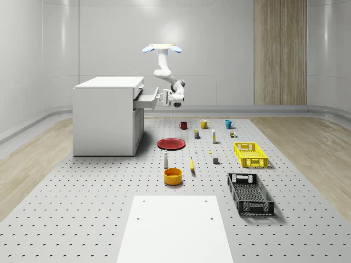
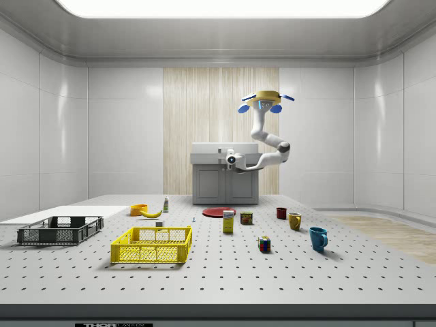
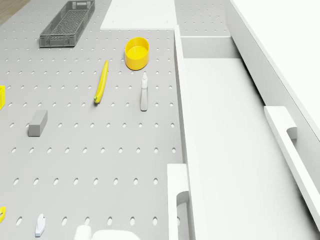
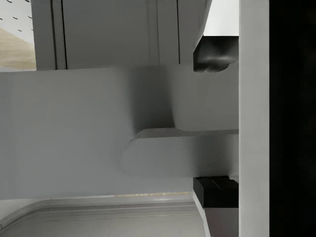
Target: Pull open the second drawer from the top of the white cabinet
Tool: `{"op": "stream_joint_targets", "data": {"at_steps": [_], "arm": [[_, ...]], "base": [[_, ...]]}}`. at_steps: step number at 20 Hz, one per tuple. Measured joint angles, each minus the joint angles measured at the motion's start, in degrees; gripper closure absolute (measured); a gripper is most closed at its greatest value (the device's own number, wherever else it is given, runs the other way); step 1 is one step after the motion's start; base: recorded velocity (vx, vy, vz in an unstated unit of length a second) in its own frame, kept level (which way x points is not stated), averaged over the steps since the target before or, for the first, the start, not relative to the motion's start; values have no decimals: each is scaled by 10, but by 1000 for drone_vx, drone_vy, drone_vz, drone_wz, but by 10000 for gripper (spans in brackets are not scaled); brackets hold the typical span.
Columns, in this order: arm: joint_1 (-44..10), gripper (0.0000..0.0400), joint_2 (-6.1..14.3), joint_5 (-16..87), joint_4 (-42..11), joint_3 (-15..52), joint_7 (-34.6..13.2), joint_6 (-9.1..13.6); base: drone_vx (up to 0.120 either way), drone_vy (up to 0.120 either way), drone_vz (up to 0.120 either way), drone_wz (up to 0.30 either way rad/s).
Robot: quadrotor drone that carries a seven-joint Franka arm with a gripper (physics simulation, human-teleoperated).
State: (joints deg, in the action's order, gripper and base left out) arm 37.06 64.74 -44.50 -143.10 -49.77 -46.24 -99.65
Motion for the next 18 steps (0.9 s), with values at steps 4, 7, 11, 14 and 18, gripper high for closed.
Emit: {"op": "stream_joint_targets", "data": {"at_steps": [4, 7, 11, 14, 18], "arm": [[8, 185, 6, 18, 14, -20, -4, 10], [13, 164, 10, 25, 20, -28, -5, 12], [0, 105, -20, 6, 20, -40, 61, 31], [-2, 103, -17, 4, 25, -36, 41, 34], [0, 101, -11, 5, 27, -34, 25, 33]], "base": [[0, 0, 0, 0], [0, 0, 0, 0], [0, 0, 0, 0], [0, 0, 0, 0], [0, 0, 0, 0]]}}
